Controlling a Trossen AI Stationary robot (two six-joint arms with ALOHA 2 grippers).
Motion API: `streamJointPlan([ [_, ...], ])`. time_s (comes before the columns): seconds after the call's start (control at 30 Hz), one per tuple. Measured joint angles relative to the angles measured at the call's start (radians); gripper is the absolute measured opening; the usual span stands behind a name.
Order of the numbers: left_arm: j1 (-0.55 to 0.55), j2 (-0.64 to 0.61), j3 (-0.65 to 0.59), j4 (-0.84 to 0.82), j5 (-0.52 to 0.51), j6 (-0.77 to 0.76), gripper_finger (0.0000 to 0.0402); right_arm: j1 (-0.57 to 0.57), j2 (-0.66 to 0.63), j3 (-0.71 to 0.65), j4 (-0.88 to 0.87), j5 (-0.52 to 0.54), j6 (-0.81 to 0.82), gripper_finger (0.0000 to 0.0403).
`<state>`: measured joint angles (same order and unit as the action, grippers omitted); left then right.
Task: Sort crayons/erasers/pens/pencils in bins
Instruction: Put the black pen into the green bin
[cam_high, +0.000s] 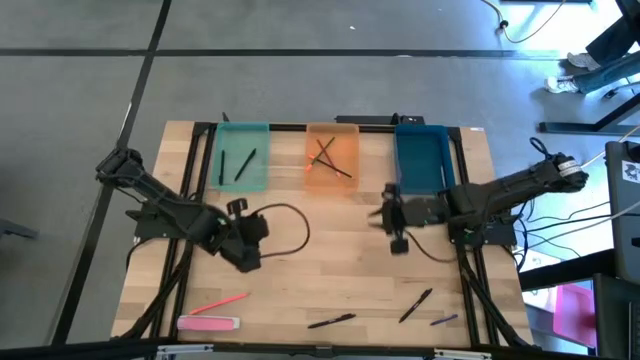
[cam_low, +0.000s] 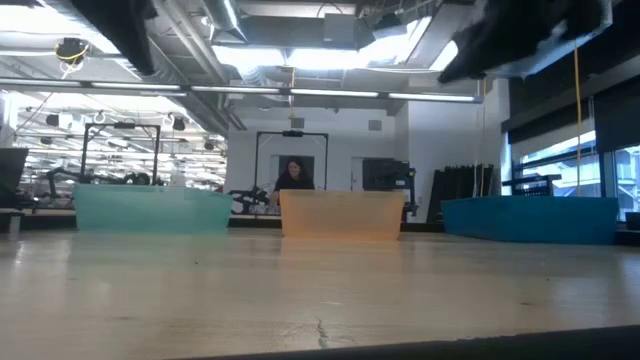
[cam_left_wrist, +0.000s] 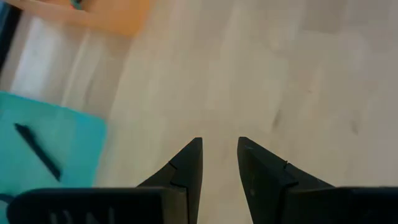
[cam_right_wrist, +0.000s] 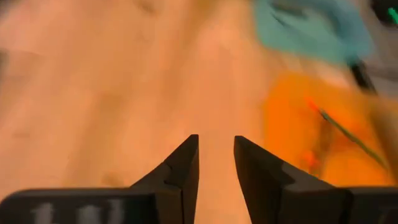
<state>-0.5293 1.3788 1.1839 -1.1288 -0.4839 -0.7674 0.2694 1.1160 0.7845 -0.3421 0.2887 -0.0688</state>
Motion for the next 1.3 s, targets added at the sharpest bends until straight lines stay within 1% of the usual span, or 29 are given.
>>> streamJointPlan([
  [0.07, -0.039, 0.000, 0.000, 0.000, 0.000, -0.030, 0.0094, 0.075, 0.013, 0.000, 0.052, -0.003, -0.019, 0.0107],
  [0.17, -0.088, 0.000, 0.000, 0.000, -0.011, -0.080, 0.0094, 0.167, 0.050, 0.000, 0.129, 0.001, -0.002, 0.0107],
  [0.27, -0.125, 0.000, 0.000, 0.002, -0.032, -0.115, 0.0094, 0.238, 0.104, 0.000, 0.175, 0.005, 0.032, 0.0107],
  [0.37, -0.153, 0.000, 0.000, 0.004, -0.048, -0.127, 0.0094, 0.284, 0.162, 0.000, 0.220, 0.005, 0.093, 0.0107],
  [0.47, -0.174, 0.000, 0.000, 0.010, -0.057, -0.148, 0.0094, 0.316, 0.216, 0.022, 0.217, 0.006, 0.164, 0.0107],
  [0.53, -0.187, 0.000, 0.000, 0.021, -0.058, -0.159, 0.0094, 0.334, 0.254, 0.062, 0.178, 0.008, 0.198, 0.0107],
  [0.7, -0.219, 0.000, 0.000, 0.025, -0.085, -0.195, 0.0094, 0.372, 0.346, 0.183, 0.065, 0.005, 0.223, 0.0107],
  [0.97, -0.278, 0.001, 0.000, 0.025, -0.091, -0.192, 0.0094, 0.399, 0.496, 0.341, -0.033, 0.005, 0.297, 0.0107],
  [1.13, -0.322, 0.001, 0.000, 0.027, -0.117, -0.191, 0.0094, 0.416, 0.603, 0.427, -0.038, -0.001, 0.335, 0.0107],
  [1.3, -0.355, 0.001, 0.000, 0.047, -0.134, -0.189, 0.0094, 0.446, 0.698, 0.454, -0.015, -0.023, 0.356, 0.0107],
])
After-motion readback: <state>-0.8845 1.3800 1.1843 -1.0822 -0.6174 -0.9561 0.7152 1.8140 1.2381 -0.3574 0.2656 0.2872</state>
